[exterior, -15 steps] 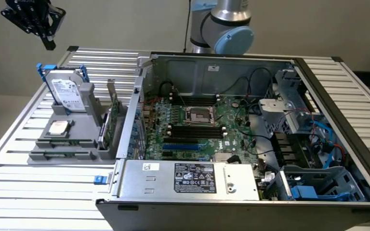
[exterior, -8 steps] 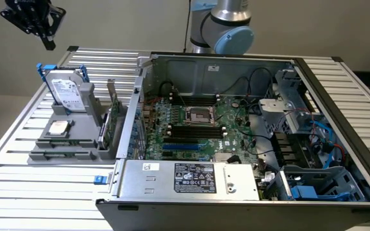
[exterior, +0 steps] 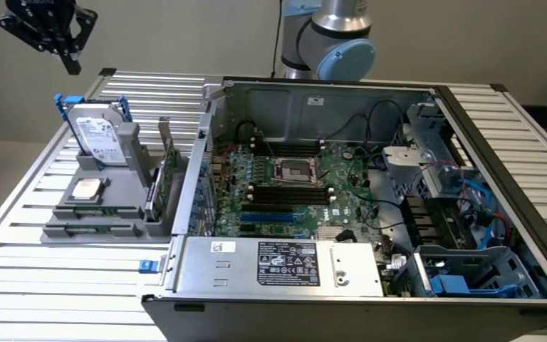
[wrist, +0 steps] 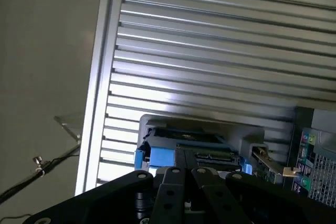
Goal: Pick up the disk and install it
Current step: 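Pick up the disk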
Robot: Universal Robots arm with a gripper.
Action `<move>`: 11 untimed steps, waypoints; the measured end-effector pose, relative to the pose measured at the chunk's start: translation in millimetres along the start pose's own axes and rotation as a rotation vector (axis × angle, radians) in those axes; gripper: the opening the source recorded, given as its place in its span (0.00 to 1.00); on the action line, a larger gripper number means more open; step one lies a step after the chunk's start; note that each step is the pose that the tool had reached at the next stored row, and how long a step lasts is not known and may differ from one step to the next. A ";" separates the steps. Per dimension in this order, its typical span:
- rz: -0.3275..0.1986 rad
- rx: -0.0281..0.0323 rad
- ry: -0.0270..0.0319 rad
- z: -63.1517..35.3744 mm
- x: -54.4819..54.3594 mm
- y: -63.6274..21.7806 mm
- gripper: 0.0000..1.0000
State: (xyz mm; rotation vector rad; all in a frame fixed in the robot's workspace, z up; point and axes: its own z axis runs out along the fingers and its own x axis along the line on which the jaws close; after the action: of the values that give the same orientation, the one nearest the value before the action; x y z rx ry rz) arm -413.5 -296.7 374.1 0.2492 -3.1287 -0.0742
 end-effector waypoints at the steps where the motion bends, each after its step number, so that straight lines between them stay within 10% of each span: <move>1: -0.019 0.0000 0.0009 0.0 0.0 0.0 0.11; 11: -0.200 -0.0003 0.0095 2.7 0.0 -0.1 0.11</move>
State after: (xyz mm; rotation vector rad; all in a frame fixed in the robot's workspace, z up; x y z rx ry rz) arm -413.4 -296.7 371.3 0.5605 -3.0834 -0.0733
